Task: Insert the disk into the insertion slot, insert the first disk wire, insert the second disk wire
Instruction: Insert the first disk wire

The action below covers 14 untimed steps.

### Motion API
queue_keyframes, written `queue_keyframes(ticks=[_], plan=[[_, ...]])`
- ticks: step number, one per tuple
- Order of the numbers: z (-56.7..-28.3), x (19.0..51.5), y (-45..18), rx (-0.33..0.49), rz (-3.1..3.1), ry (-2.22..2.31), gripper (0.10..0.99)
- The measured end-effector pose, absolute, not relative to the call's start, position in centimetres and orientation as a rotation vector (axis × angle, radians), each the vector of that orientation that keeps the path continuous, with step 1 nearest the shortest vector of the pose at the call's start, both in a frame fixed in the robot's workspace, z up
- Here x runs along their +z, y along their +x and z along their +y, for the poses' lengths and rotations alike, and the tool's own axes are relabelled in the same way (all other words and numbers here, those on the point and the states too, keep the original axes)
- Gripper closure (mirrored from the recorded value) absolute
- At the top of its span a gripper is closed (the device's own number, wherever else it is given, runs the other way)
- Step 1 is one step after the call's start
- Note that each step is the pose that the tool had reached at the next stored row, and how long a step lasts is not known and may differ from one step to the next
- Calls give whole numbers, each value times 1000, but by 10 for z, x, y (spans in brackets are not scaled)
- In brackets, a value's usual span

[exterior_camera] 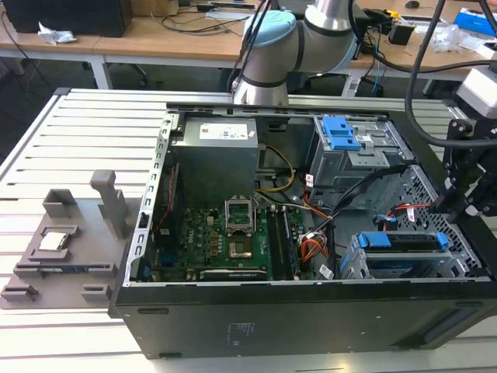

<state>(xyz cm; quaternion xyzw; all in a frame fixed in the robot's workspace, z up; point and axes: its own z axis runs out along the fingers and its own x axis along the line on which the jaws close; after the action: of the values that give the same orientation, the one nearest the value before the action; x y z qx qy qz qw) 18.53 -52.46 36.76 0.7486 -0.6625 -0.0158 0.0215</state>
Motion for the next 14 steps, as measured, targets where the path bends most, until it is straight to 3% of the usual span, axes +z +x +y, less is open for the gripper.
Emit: queue_keyframes(ticks=[14], plan=[[-497, 365, 185, -13, -1974, 2354, 784]])
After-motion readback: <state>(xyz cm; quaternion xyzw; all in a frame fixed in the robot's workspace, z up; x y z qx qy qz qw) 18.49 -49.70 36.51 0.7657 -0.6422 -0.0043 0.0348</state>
